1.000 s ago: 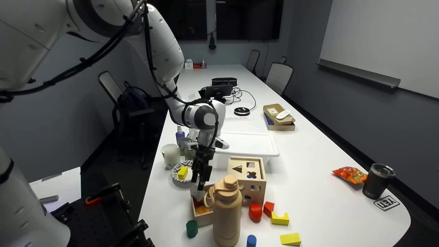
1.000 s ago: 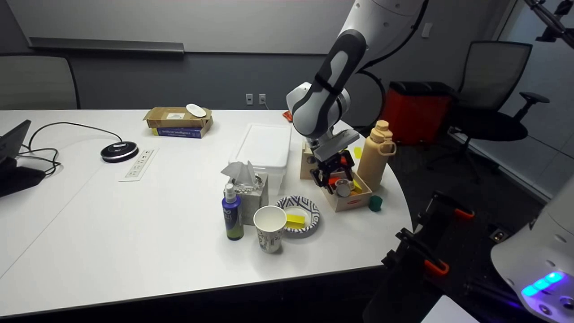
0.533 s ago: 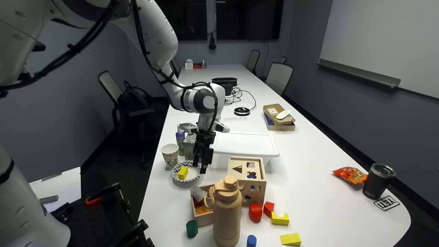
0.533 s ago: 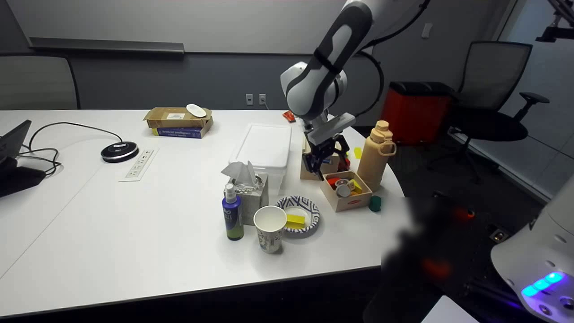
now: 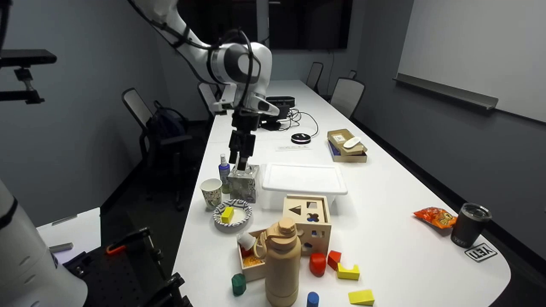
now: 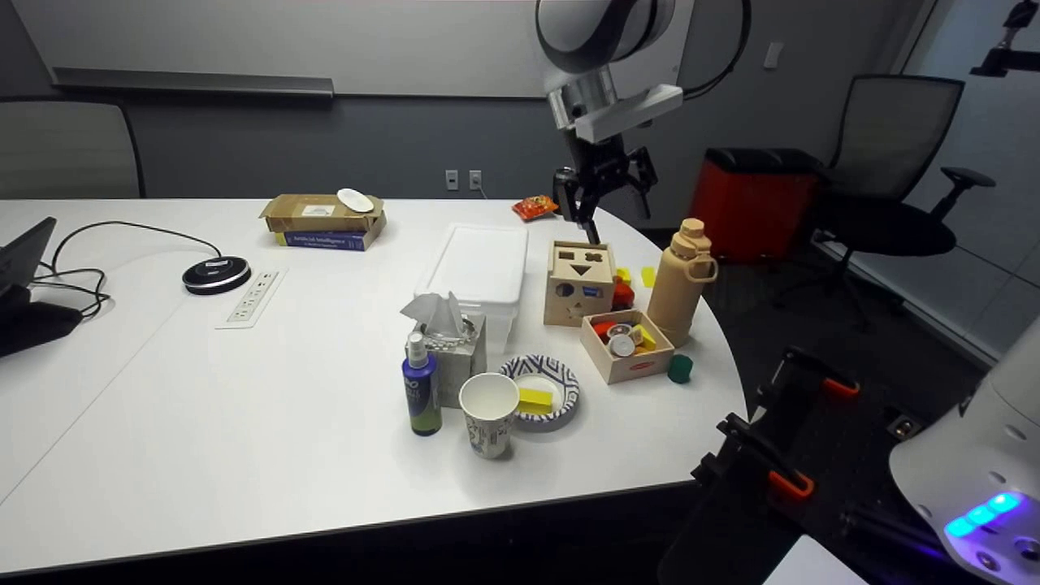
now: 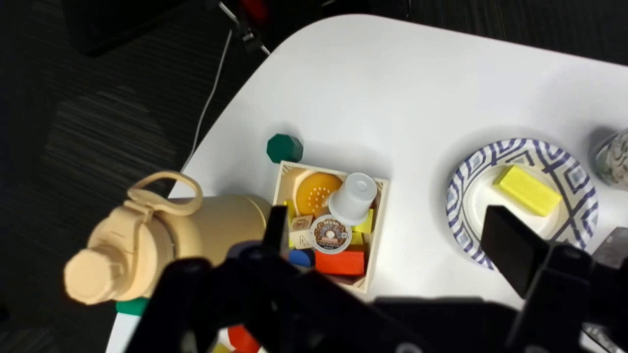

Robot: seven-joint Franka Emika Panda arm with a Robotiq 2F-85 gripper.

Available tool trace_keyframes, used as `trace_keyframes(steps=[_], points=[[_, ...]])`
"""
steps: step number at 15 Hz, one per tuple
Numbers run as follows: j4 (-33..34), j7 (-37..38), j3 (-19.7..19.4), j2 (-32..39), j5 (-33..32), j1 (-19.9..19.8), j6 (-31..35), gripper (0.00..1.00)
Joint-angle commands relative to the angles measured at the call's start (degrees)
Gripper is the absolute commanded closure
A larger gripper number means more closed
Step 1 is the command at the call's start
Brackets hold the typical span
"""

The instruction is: Put the white item in the box

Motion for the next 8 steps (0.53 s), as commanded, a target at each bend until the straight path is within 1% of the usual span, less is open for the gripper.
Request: trace_keyframes(steps=[1, 4, 8], points=[[-3.83, 2.86, 3.00, -9.40, -1.22, -0.52, -7.34, 0.00], [-4.63, 3.38, 5.41, -13.37, -1.83, -0.94, -11.07, 0.00], [-6.48, 5.06, 8.12, -16.78, -2.35, -0.99, -12.33, 0.00]])
